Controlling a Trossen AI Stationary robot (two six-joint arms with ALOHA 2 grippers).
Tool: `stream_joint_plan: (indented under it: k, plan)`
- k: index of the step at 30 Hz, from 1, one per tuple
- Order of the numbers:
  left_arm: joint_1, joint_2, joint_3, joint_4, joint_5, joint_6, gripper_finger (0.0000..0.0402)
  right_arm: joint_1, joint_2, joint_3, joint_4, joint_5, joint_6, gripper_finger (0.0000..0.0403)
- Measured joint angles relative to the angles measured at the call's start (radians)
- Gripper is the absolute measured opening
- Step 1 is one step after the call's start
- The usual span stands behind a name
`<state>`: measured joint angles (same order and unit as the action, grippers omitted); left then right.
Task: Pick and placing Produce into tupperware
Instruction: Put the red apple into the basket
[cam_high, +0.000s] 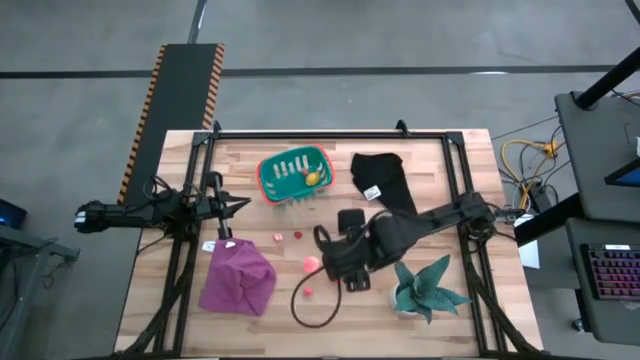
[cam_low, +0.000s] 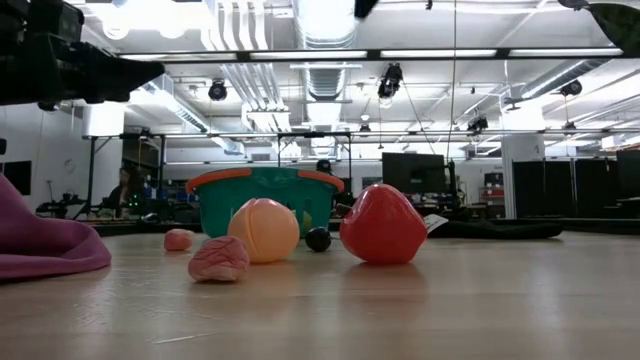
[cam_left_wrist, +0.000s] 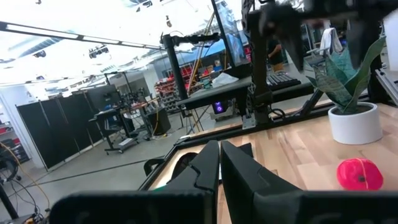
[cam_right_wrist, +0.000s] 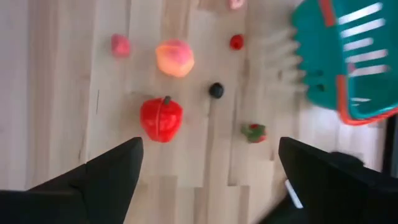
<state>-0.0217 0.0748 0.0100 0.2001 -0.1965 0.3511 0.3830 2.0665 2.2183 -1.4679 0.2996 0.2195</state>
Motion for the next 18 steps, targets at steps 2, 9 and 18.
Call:
stream_joint_plan:
  k: [2,9,18]
  plan:
    - [0.0,0.0,0.0,0.001,0.0,0.0,0.0002,0.006,0.003,-0.067,0.045,-0.002,0.005,0.0365]
    - [0.0,0.001,0.0,0.001,0.0,0.0,0.0002,0.012,-0.03,-0.331,0.339,-0.057,-0.03,0.034]
    - [0.0,0.011,0.0,0.0,0.0,-0.003,0.0002,0.011,-0.05,-0.558,0.554,-0.124,-0.018,0.0325]
